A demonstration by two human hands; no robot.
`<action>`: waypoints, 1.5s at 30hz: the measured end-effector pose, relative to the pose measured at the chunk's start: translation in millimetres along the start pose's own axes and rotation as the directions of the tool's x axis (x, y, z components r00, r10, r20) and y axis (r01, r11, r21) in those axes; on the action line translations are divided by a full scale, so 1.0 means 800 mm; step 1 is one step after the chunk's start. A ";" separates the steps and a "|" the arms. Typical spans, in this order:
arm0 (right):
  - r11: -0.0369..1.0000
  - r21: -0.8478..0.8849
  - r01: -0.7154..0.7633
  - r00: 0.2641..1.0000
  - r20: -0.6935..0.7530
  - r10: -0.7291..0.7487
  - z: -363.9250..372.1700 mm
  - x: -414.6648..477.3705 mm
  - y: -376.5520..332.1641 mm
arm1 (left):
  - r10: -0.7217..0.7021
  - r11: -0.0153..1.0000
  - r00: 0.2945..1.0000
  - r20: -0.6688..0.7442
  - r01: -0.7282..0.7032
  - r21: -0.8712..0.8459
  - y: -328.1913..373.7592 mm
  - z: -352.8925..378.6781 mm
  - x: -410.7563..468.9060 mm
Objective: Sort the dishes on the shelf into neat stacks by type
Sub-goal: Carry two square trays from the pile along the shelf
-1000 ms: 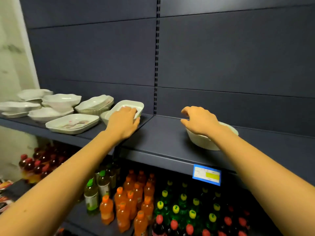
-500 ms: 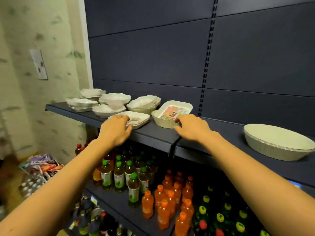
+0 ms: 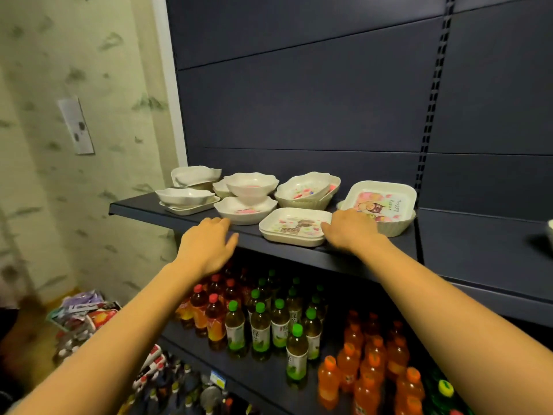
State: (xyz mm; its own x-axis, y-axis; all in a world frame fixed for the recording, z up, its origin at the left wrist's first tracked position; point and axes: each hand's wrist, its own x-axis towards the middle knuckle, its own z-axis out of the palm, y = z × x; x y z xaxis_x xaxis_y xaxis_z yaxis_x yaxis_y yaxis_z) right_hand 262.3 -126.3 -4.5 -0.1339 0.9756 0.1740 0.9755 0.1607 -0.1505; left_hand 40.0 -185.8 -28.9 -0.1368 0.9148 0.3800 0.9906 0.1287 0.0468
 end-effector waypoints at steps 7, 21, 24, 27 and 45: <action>0.992 -0.027 -0.123 0.991 0.058 0.124 0.012 0.043 -0.016 | 0.020 0.987 1.000 0.006 -0.019 -0.162 -0.012 0.021 0.044; 0.971 -0.209 -0.115 0.960 0.228 0.163 0.007 0.111 -0.019 | 0.117 0.933 0.991 0.066 -0.087 -0.348 0.004 0.068 0.138; 0.973 -0.174 -0.152 0.973 0.146 0.178 -0.007 0.109 -0.018 | 0.159 0.909 0.984 0.078 -0.115 -0.401 0.010 0.075 0.144; 0.971 -0.162 -0.177 0.977 0.089 0.193 -0.022 0.109 -0.012 | 0.201 0.906 0.972 0.122 -0.138 -0.401 0.014 0.082 0.152; 0.829 0.263 -0.493 0.854 -0.037 0.519 -0.047 0.043 -0.001 | 0.401 0.815 0.897 0.186 -0.257 -0.519 -0.019 0.063 0.183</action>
State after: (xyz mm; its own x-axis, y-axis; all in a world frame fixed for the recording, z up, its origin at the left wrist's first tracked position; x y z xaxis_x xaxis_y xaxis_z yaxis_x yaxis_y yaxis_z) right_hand 263.2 -98.4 38.1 0.3985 0.9110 0.1062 0.8289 -0.3082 -0.4668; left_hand 4.9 -34.6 -20.8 0.2735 0.9433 0.1880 0.8461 -0.3289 0.4194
